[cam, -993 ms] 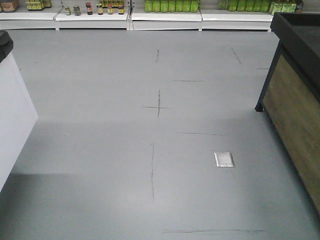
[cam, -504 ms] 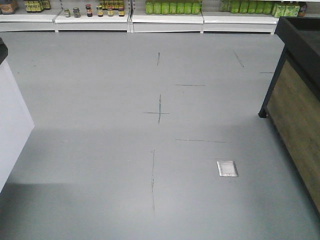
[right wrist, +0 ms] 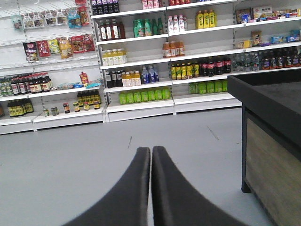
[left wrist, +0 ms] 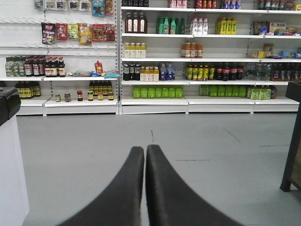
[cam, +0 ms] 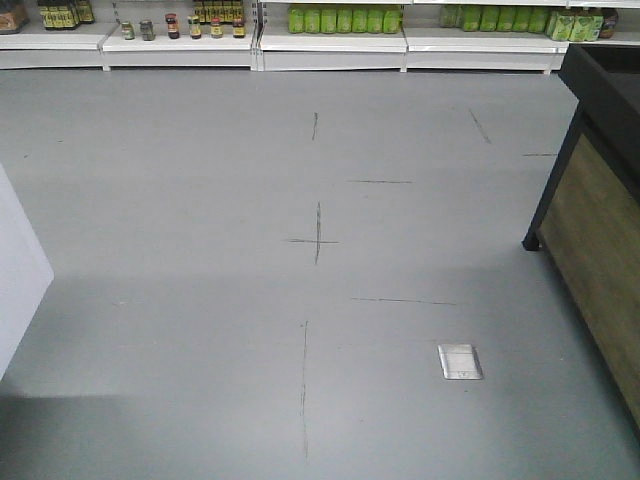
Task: Pick three apples into basket with both arms
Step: 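Drive the base forward and turn toward the black fruit table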
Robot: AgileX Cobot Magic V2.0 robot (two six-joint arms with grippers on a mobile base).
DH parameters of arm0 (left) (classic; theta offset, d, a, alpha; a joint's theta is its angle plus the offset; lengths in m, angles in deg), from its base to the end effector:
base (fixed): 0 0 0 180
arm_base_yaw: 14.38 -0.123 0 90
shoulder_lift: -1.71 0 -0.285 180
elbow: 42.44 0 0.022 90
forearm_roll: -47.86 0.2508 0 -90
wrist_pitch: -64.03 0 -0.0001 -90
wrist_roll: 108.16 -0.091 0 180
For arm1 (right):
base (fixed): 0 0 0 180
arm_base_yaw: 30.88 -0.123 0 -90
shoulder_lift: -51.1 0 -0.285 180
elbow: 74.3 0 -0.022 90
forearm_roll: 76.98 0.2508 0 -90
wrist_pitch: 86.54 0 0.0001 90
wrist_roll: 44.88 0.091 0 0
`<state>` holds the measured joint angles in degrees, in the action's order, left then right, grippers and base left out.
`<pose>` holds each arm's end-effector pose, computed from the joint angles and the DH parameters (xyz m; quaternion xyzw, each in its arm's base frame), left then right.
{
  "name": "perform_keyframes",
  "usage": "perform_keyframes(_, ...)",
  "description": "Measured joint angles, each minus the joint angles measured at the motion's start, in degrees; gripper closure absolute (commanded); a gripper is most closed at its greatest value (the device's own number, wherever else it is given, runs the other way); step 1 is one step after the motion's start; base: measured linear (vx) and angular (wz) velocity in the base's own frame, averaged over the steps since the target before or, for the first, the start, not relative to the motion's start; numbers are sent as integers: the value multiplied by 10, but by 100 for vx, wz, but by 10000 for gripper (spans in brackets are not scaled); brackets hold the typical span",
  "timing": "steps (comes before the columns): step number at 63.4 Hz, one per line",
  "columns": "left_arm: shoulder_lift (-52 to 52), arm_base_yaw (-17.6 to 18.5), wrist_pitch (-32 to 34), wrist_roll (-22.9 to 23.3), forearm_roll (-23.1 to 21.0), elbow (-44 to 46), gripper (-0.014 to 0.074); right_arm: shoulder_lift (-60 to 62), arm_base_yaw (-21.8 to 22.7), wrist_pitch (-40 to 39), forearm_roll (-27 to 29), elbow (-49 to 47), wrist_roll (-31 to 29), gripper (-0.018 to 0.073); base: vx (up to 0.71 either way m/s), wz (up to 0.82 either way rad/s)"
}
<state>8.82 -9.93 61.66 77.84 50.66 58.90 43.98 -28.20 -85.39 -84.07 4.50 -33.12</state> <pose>0.0565 -0.0042 0.2016 0.0068 0.6955 -0.0472 0.7170 0.0566 -0.0029 0.2027 0.0451 0.6873 0.0117 0.7249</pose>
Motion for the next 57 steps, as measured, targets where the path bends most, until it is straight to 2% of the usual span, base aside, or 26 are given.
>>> perform_keyframes(57, 0, 0, 0, 0, 0, 0, 603, 0, 0, 0, 0, 0, 0, 568, 15, -2)
